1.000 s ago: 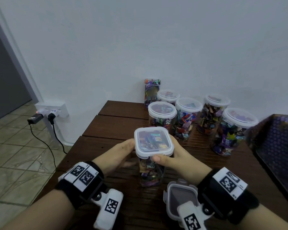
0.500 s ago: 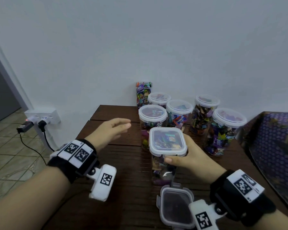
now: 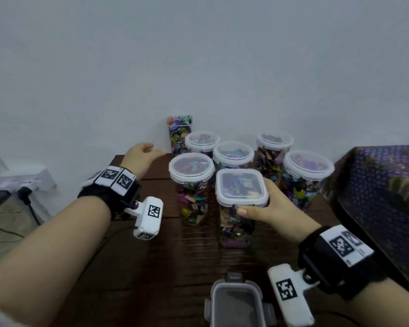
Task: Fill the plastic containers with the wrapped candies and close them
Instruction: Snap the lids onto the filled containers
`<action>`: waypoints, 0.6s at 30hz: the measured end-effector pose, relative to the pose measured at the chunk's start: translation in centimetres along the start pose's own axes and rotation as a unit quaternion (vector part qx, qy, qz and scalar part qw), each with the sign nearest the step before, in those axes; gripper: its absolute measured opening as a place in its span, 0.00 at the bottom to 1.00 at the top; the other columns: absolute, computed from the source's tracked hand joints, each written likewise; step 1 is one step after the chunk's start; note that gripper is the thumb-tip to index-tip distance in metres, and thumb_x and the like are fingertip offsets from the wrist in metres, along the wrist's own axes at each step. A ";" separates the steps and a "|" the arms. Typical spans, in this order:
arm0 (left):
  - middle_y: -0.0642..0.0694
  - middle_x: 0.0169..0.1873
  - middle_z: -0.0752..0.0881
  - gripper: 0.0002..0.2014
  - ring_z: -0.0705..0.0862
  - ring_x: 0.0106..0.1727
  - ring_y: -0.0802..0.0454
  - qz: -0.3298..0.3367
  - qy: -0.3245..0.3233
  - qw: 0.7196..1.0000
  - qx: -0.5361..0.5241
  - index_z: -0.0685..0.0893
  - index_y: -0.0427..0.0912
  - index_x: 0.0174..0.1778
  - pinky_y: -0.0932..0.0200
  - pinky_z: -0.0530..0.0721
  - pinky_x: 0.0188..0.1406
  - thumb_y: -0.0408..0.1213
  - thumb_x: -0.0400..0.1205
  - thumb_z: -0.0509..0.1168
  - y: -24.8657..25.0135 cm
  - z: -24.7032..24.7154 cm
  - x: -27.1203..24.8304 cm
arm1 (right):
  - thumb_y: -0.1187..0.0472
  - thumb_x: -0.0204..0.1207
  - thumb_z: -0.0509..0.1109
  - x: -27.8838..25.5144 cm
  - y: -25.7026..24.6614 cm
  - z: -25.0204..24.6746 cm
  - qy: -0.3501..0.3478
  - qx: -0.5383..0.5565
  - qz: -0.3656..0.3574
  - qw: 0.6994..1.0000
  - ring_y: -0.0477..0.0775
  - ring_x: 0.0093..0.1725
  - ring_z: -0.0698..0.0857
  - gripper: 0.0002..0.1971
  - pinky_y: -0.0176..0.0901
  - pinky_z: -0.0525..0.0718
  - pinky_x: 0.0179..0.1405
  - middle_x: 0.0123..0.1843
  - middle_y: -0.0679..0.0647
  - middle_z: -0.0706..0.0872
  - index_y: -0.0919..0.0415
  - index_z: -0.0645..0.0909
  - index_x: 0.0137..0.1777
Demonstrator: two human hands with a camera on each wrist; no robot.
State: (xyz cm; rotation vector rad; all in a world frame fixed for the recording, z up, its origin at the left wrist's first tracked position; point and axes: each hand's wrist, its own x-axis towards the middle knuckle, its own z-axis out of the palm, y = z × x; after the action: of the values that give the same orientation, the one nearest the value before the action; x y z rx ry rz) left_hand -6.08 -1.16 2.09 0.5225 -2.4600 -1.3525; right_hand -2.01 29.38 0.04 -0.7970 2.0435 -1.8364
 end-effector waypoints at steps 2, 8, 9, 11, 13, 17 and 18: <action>0.38 0.71 0.77 0.31 0.75 0.71 0.44 0.002 0.000 1.000 0.020 0.71 0.36 0.75 0.56 0.70 0.68 0.45 0.79 0.70 0.4 0.7 1.6 | 0.66 0.65 0.76 0.5 0.3 -0.2 0.004 -0.003 0.003 1.000 0.42 0.64 0.82 0.33 0.30 0.80 0.56 0.64 0.43 0.85 0.53 0.70 0.70; 0.35 0.75 0.72 0.36 0.72 0.74 0.39 -0.004 0.008 0.999 0.051 0.64 0.35 0.79 0.53 0.68 0.69 0.46 0.79 0.69 0.7 2.6 6.6 | 0.58 0.61 0.78 0.9 1.3 -0.7 0.026 -0.002 0.029 0.999 0.33 0.65 0.78 0.39 0.26 0.78 0.56 0.68 0.40 0.78 0.45 0.63 0.71; 0.35 0.75 0.71 0.37 0.72 0.74 0.39 -0.005 0.011 0.998 0.054 0.63 0.35 0.79 0.52 0.68 0.70 0.47 0.79 0.69 0.7 2.9 7.3 | 0.58 0.61 0.78 0.9 1.5 -0.8 0.027 -0.007 0.033 0.999 0.33 0.66 0.78 0.40 0.26 0.77 0.57 0.69 0.40 0.77 0.46 0.62 0.72; 0.35 0.75 0.71 0.38 0.71 0.74 0.38 -0.005 0.010 0.998 0.054 0.62 0.35 0.80 0.50 0.68 0.70 0.48 0.78 0.70 0.5 3.6 8.9 | 0.60 0.62 0.78 1.0 2.0 -0.9 0.040 -0.019 0.035 0.998 0.32 0.66 0.78 0.40 0.26 0.76 0.58 0.68 0.38 0.77 0.46 0.62 0.73; 0.34 0.75 0.71 0.41 0.72 0.74 0.38 0.001 0.005 0.998 0.058 0.60 0.36 0.81 0.49 0.68 0.70 0.48 0.77 0.71 0.5 4.5 10.5 | 0.59 0.62 0.79 0.9 2.3 -1.1 0.055 -0.025 0.038 0.998 0.32 0.66 0.78 0.39 0.26 0.77 0.59 0.66 0.36 0.79 0.43 0.63 0.71; 0.37 0.73 0.75 0.45 0.74 0.72 0.40 0.026 -0.028 0.998 0.054 0.61 0.36 0.80 0.52 0.69 0.70 0.53 0.73 0.74 0.8 5.4 13.4 | 0.54 0.61 0.80 1.1 2.4 -1.4 0.047 -0.040 0.038 0.997 0.35 0.68 0.77 0.41 0.35 0.78 0.65 0.66 0.32 0.79 0.43 0.62 0.73; 0.39 0.69 0.79 0.47 0.77 0.70 0.40 0.037 -0.036 0.998 0.048 0.67 0.37 0.77 0.51 0.73 0.69 0.60 0.68 0.75 0.5 5.5 14.2 | 0.54 0.62 0.80 1.1 2.4 -1.5 0.043 -0.041 0.037 0.998 0.36 0.68 0.77 0.42 0.36 0.78 0.65 0.66 0.31 0.78 0.43 0.61 0.73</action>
State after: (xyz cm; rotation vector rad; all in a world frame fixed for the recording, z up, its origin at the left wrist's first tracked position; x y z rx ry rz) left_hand -21.12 -3.06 0.72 0.4057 -2.5847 -1.2509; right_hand -4.24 30.07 -1.88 -0.6640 2.1825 -1.7856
